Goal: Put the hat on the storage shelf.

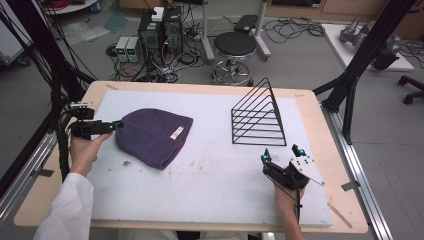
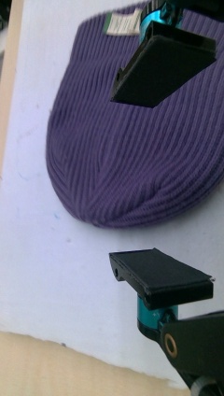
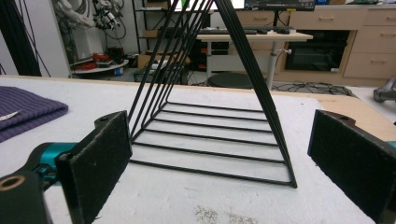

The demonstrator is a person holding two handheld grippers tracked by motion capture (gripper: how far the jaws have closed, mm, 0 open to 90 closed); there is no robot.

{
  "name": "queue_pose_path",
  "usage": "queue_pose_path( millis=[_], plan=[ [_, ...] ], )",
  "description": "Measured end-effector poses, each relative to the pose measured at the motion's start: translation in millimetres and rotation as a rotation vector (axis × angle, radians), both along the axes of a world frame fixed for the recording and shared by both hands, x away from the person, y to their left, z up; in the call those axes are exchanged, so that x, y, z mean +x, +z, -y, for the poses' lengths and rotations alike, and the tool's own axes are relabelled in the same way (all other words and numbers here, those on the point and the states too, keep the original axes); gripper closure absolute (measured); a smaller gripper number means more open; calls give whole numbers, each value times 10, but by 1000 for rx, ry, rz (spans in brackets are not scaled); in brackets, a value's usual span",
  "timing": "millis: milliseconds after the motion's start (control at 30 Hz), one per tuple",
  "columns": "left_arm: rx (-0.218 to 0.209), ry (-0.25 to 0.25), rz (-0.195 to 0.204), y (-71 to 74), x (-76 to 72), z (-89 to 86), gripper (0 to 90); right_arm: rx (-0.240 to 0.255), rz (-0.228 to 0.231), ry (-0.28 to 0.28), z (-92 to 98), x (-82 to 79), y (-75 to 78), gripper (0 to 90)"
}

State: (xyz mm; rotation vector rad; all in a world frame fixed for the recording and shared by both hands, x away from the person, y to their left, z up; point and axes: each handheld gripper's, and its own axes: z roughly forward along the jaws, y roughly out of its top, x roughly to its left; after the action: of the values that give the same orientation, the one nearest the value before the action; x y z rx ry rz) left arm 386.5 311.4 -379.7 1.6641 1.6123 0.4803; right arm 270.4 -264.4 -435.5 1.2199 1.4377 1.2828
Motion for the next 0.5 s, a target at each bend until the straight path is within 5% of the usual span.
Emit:
queue_pose_path(
  millis=[267, 500],
  plan=[
    [-32, 11, -152, -168, 151, -3, 199, -6, -6, 2, -9, 21, -10, 55],
    [-31, 9, -229, -273, 233, 48, 199, -1, -10, 6, -12, 20, -10, 55]
  ],
)
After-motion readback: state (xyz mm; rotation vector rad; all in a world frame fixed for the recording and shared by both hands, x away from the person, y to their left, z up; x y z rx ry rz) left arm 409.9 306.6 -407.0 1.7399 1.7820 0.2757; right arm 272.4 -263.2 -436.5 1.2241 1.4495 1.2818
